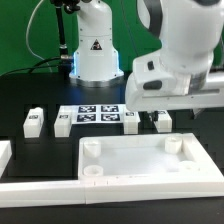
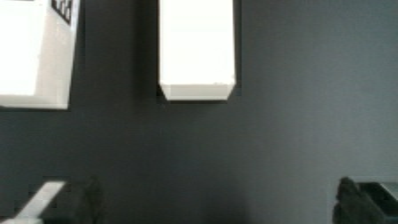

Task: Assemble desk

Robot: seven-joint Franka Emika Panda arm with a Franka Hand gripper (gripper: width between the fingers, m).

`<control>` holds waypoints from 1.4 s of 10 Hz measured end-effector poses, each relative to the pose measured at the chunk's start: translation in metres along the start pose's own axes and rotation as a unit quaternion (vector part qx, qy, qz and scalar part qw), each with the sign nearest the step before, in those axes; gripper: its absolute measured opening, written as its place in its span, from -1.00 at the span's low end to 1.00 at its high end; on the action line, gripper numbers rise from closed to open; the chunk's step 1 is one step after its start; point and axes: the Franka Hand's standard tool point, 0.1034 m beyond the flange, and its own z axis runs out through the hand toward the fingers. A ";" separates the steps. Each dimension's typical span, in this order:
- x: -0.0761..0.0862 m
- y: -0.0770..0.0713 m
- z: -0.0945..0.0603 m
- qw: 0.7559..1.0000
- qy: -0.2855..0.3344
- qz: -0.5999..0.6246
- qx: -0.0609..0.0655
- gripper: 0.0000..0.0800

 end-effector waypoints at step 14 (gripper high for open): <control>-0.019 -0.006 0.045 0.981 -0.192 0.008 0.019 0.62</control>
Offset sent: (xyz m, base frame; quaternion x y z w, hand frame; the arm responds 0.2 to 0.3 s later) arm -0.0300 0.0166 -0.0125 0.0747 -0.3313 0.0816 0.9370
